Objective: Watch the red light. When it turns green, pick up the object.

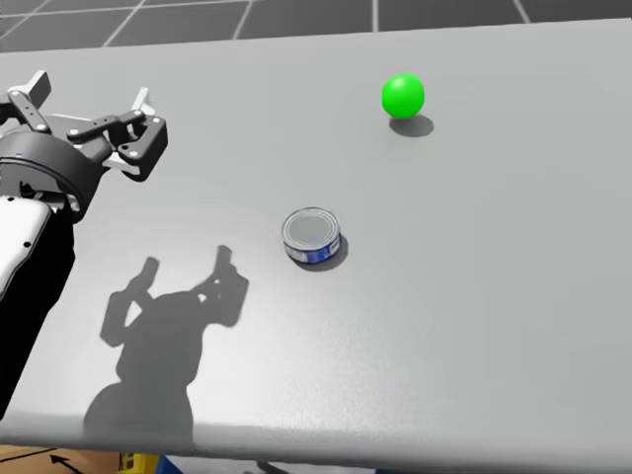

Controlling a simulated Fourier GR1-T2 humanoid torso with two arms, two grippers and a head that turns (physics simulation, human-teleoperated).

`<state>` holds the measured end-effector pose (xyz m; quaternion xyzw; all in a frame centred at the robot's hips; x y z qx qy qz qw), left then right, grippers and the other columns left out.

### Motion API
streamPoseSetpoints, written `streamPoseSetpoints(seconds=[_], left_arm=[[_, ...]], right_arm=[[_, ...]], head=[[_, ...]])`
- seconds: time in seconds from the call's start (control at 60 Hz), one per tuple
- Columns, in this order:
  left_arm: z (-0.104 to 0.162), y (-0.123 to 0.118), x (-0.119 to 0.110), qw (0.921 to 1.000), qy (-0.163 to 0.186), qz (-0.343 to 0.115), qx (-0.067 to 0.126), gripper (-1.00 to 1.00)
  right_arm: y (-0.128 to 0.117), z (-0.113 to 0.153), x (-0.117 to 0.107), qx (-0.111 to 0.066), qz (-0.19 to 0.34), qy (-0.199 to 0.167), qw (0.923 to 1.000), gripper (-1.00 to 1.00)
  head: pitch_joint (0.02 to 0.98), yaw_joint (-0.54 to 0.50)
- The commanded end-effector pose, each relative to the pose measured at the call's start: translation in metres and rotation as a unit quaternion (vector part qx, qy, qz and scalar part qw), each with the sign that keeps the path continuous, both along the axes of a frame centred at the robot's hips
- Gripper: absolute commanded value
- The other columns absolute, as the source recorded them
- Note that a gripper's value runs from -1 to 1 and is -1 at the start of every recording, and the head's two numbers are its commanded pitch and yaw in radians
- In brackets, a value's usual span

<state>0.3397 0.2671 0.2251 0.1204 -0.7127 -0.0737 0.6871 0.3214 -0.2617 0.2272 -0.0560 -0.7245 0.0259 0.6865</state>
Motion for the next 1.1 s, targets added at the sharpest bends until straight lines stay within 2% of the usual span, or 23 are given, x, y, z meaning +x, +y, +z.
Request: streamPoseSetpoints(seconds=[0.017, 0.05, 0.15, 0.217, 0.267, 0.367, 0.4, 0.45, 0.617, 0.7, 0.75, 0.867, 1.1], left_arm=[[0.001, -0.004, -0.001, 0.9997, 0.011, -0.02, -0.013, -1.0], [0.002, -0.006, -0.001, 0.9995, 0.018, -0.024, -0.009, -1.0], [0.009, -0.014, -0.006, 0.998, 0.026, -0.047, -0.032, -1.0], [0.021, -0.021, -0.016, 0.994, 0.031, -0.079, -0.068, -1.0], [0.027, -0.024, -0.022, 0.9919, 0.036, -0.096, -0.076, -1.0], [0.035, -0.031, -0.038, 0.9822, 0.067, -0.151, -0.09, -1.0], [0.035, -0.032, -0.041, 0.9808, 0.076, -0.156, -0.09, -1.0], [0.035, -0.035, -0.049, 0.9745, 0.084, -0.181, -0.104, -1.0], [0.027, -0.043, -0.068, 0.9649, 0.074, -0.231, -0.101, -1.0], [0.019, -0.045, -0.076, 0.959, 0.085, -0.25, -0.104, -1.0], [0.01, -0.046, -0.081, 0.958, 0.085, -0.258, -0.091, -1.0], [-0.013, -0.05, -0.088, 0.9526, 0.106, -0.27, -0.091, -1.0], [-0.05, -0.065, -0.086, 0.9476, 0.148, -0.269, -0.088, -1.0]], right_arm=[[0.001, -0.002, 0.0, -0.002, 0.0, 0.002, 1.0, -1.0], [0.001, -0.002, 0.0, -0.002, 0.0, 0.002, 1.0, -1.0], [0.001, -0.002, 0.0, -0.004, -0.001, 0.001, 1.0, -1.0], [0.0, -0.004, 0.001, -0.006, -0.004, 0.004, 1.0, -1.0], [0.0, -0.006, 0.003, -0.009, -0.007, 0.006, 0.9999, -1.0], [0.001, -0.008, 0.004, -0.014, -0.011, 0.006, 0.9998, -1.0], [0.001, -0.009, 0.004, -0.018, -0.016, 0.003, 0.9997, -1.0], [0.002, -0.009, 0.004, -0.022, -0.02, -0.002, 0.9996, -1.0], [0.002, -0.008, 0.005, -0.019, -0.02, -0.001, 0.9996, -1.0], [0.002, -0.008, 0.004, -0.015, -0.019, 0.0, 0.9997, -1.0], [0.002, -0.007, 0.004, -0.011, -0.018, -0.001, 0.9998, -1.0], [0.001, -0.007, 0.004, -0.008, -0.017, -0.002, 0.9998, -1.0], [0.001, -0.007, 0.004, -0.003, -0.014, 0.001, 0.9999, -1.0]], head=[[0.838, 0.13], [0.839, 0.13], [0.839, 0.14], [0.836, 0.14], [0.835, 0.14], [0.832, 0.14], [0.832, 0.14], [0.831, 0.14], [0.83, 0.14], [0.829, 0.14], [0.827, 0.14], [0.825, 0.13], [0.826, 0.13]])
